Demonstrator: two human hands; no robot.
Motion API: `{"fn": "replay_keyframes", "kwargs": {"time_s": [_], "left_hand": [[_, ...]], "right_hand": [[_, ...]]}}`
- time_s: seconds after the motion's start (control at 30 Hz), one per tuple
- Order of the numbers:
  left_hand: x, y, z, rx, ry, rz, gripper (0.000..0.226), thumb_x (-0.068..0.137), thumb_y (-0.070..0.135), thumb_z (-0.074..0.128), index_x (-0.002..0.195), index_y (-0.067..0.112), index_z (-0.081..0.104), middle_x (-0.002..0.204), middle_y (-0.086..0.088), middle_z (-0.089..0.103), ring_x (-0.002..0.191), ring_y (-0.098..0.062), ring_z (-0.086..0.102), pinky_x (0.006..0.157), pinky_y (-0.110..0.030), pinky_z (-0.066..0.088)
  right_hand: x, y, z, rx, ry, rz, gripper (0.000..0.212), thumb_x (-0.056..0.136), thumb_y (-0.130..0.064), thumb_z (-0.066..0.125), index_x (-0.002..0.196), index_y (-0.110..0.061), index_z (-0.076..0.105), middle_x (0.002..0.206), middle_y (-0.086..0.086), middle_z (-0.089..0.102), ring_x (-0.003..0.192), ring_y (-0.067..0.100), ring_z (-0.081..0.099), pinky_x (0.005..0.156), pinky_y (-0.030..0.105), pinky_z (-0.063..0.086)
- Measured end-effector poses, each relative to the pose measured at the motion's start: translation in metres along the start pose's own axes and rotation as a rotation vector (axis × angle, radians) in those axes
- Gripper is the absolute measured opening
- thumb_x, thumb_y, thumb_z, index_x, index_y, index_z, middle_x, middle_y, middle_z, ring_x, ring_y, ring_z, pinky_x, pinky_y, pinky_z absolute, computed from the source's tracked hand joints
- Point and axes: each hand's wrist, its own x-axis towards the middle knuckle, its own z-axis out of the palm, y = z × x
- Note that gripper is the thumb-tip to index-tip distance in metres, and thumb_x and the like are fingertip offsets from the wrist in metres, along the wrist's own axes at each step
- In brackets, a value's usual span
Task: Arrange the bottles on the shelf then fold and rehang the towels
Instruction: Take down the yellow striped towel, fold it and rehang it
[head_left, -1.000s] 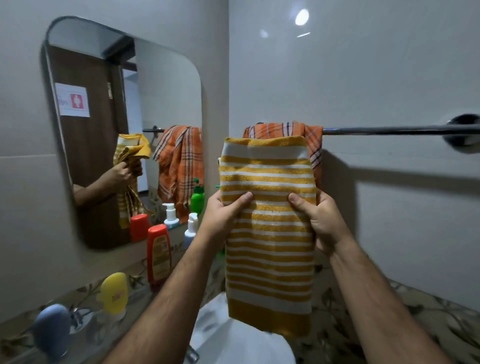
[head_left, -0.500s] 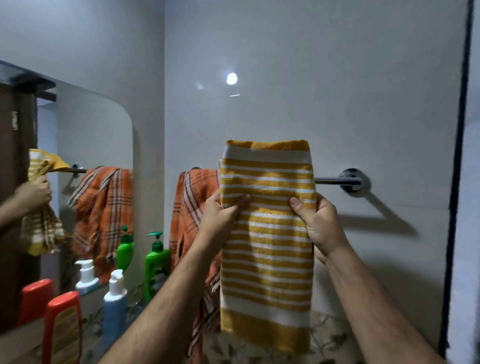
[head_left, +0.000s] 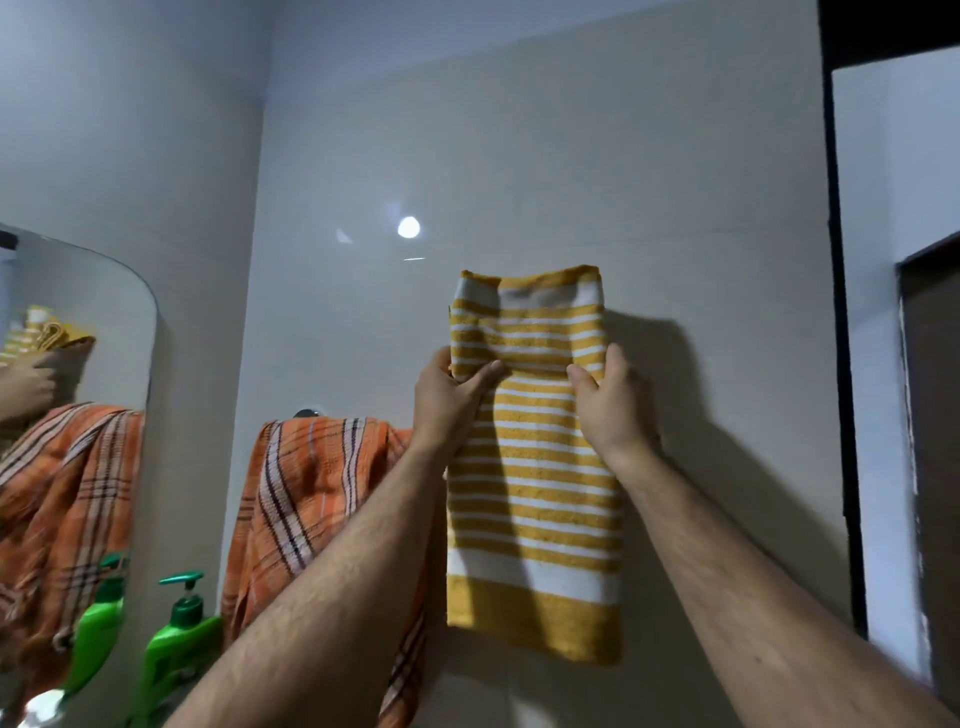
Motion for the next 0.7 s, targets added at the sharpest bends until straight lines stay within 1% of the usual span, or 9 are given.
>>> {"fn": "replay_keyframes", "kwargs": {"time_s": [0.1, 0.2, 0.27, 0.33, 0.4, 0.47, 0.57, 0.63, 0.7], "left_hand": [[0.01, -0.012, 0.012, 0.227, 0.051, 0.008, 0.047, 0.075, 0.041, 0.08, 0.11, 0.017, 0.059, 0.097, 0.005, 0.068, 0.095, -0.018, 0.066, 0.077, -0.029, 0.05], [0.013, -0.015, 0.019, 0.553, 0.11, 0.029, 0.076, 0.066, 0.047, 0.082, 0.127, 0.018, 0.046, 0.116, -0.007, 0.061, 0.107, -0.029, 0.059, 0.085, -0.038, 0.046], [0.012, -0.011, 0.02, 0.743, 0.195, 0.075, 0.094, 0.063, 0.049, 0.083, 0.136, 0.02, 0.033, 0.122, -0.011, 0.053, 0.111, -0.034, 0.053, 0.089, -0.045, 0.045], [0.01, -0.007, 0.022, 0.762, 0.206, 0.173, 0.087, 0.069, 0.044, 0.082, 0.134, 0.022, 0.029, 0.118, -0.012, 0.055, 0.104, -0.036, 0.057, 0.081, -0.045, 0.046], [0.007, -0.006, 0.024, 0.722, 0.168, 0.241, 0.073, 0.076, 0.036, 0.079, 0.128, 0.021, 0.031, 0.109, -0.012, 0.063, 0.095, -0.036, 0.062, 0.072, -0.038, 0.042], [0.005, -0.005, 0.022, 0.735, 0.119, 0.304, 0.057, 0.08, 0.034, 0.076, 0.119, 0.018, 0.038, 0.097, -0.01, 0.067, 0.086, -0.034, 0.063, 0.067, -0.034, 0.04], [0.005, -0.005, 0.019, 0.859, 0.024, 0.37, 0.035, 0.087, 0.051, 0.062, 0.094, 0.017, 0.06, 0.087, -0.005, 0.068, 0.075, -0.025, 0.058, 0.063, -0.031, 0.037], [0.004, -0.004, 0.02, 0.971, -0.051, 0.346, 0.049, 0.095, 0.057, 0.041, 0.084, 0.018, 0.068, 0.089, -0.004, 0.069, 0.073, -0.02, 0.053, 0.065, -0.031, 0.038], [-0.002, -0.001, 0.022, 1.091, -0.155, 0.304, 0.062, 0.1, 0.056, 0.022, 0.088, 0.017, 0.069, 0.095, -0.007, 0.069, 0.083, -0.024, 0.059, 0.073, -0.036, 0.043]], "right_hand": [[0.012, 0.003, 0.002, -0.325, -0.065, -0.02, 0.025, 0.095, -0.028, 0.058, 0.109, -0.009, 0.052, 0.11, 0.016, 0.067, 0.101, 0.037, 0.063, 0.071, 0.035, 0.041], [0.015, 0.007, 0.005, -0.52, -0.05, -0.053, 0.049, 0.09, -0.028, 0.066, 0.128, -0.012, 0.039, 0.116, 0.014, 0.064, 0.106, 0.037, 0.063, 0.074, 0.038, 0.046], [0.015, 0.011, 0.011, -0.572, 0.043, -0.145, 0.059, 0.083, -0.023, 0.072, 0.129, -0.015, 0.035, 0.117, 0.015, 0.058, 0.106, 0.035, 0.06, 0.076, 0.041, 0.049], [0.015, 0.014, 0.016, -0.629, 0.12, -0.213, 0.057, 0.079, -0.019, 0.073, 0.123, -0.016, 0.037, 0.12, 0.014, 0.052, 0.108, 0.034, 0.055, 0.078, 0.043, 0.049], [0.015, 0.015, 0.016, -0.651, 0.136, -0.233, 0.054, 0.081, -0.016, 0.07, 0.126, -0.015, 0.039, 0.119, 0.014, 0.052, 0.109, 0.033, 0.054, 0.079, 0.043, 0.049], [0.014, 0.013, 0.014, -0.618, 0.117, -0.268, 0.045, 0.086, -0.012, 0.064, 0.126, -0.014, 0.045, 0.109, 0.01, 0.059, 0.098, 0.03, 0.06, 0.071, 0.038, 0.048], [0.013, 0.01, 0.01, -0.573, 0.018, -0.248, 0.012, 0.092, -0.009, 0.054, 0.098, -0.018, 0.06, 0.092, 0.002, 0.065, 0.081, 0.025, 0.064, 0.059, 0.03, 0.039], [0.012, 0.008, 0.009, -0.608, -0.037, -0.251, 0.008, 0.093, -0.022, 0.058, 0.089, -0.018, 0.064, 0.088, 0.001, 0.069, 0.081, 0.024, 0.066, 0.059, 0.029, 0.041], [0.012, 0.007, 0.01, -0.641, -0.118, -0.277, 0.027, 0.093, -0.042, 0.057, 0.091, -0.018, 0.069, 0.088, 0.003, 0.071, 0.084, 0.025, 0.066, 0.062, 0.029, 0.042]]}}
